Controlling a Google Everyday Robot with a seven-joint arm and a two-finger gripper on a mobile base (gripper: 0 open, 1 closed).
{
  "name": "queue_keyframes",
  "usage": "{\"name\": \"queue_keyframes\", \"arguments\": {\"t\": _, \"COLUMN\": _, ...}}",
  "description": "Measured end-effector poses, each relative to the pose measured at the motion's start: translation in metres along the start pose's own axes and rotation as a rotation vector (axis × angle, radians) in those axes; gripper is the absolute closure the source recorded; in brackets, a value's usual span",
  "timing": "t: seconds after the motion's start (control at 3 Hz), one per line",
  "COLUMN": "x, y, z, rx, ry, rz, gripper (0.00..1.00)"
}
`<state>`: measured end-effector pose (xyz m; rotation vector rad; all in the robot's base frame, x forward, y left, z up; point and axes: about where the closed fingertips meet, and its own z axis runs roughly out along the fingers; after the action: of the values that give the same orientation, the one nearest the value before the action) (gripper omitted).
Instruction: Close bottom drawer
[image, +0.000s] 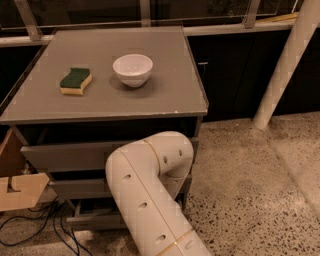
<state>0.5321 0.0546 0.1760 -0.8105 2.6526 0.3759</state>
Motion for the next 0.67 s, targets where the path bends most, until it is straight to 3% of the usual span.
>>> {"name": "queue_keyframes", "arguments": {"t": 0.33, "x": -0.0031, "y": -0.0012, "z": 0.0031, "rx": 0.017, "ry": -0.014, "rz": -0.001, "gripper": 1.00}}
{"name": "queue_keyframes", "arguments": {"t": 0.67, "x": -0.0033, "y": -0.0012, "z": 0.0032, "rx": 0.017, "ry": -0.015, "rz": 0.000, "gripper": 0.82}}
